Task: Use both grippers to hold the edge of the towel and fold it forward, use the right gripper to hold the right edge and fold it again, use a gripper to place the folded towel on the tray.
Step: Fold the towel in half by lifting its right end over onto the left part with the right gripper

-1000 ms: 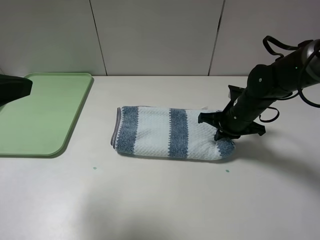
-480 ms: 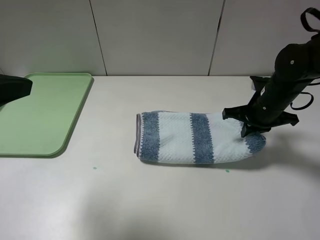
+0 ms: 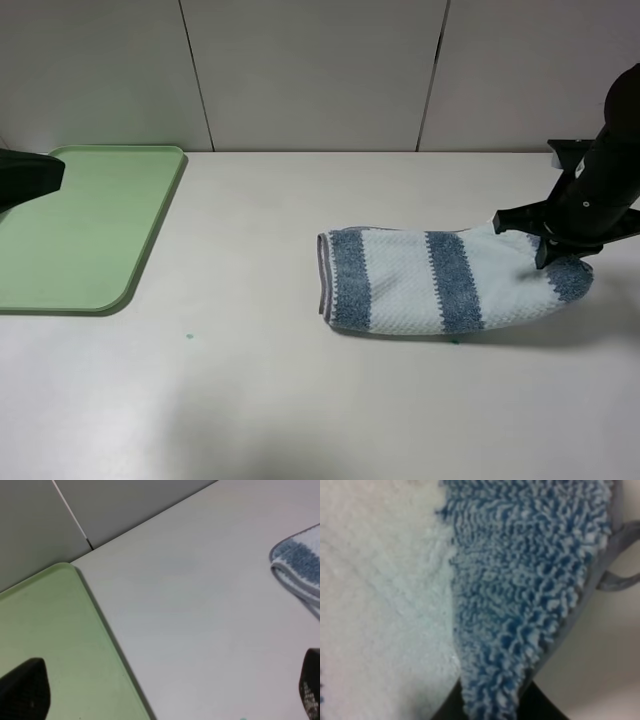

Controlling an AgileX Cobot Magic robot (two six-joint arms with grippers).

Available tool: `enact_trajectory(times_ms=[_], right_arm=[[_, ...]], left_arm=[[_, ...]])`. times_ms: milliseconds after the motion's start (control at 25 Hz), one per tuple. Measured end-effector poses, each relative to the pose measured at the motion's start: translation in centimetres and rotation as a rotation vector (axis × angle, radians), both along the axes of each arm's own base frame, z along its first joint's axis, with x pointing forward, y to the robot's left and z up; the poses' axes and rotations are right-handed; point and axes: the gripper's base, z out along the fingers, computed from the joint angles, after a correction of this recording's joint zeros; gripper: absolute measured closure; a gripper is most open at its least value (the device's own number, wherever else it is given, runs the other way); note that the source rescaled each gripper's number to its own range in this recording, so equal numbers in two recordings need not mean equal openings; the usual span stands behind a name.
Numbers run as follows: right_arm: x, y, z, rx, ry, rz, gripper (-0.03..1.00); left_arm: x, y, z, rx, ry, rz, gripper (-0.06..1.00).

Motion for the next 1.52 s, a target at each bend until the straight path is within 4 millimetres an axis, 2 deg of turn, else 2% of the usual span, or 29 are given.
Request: enact_trajectory(times_ms=[240, 560, 1080, 1520], right_arm=[[-0.6, -0.1, 1.8, -0.004, -0.037, 0.004, 0.92], [-1.3, 0.2, 3.1, 0.013, -0.048, -0.002, 0.92], [-1.9, 3.6, 3.6, 0.070, -0.076, 0.071, 0.92], [-2.5, 7.3, 3.8, 0.157, -0.110, 0.128, 0.92]], left_arm=[[0.0, 0.0, 0.0, 0.000, 0.000, 0.000, -0.06], [0.0, 0.0, 0.0, 0.000, 0.000, 0.000, -0.06], [0.0, 0.0, 0.0, 0.000, 0.000, 0.000, -0.06], [0.0, 0.0, 0.0, 0.000, 0.000, 0.000, -0.06]])
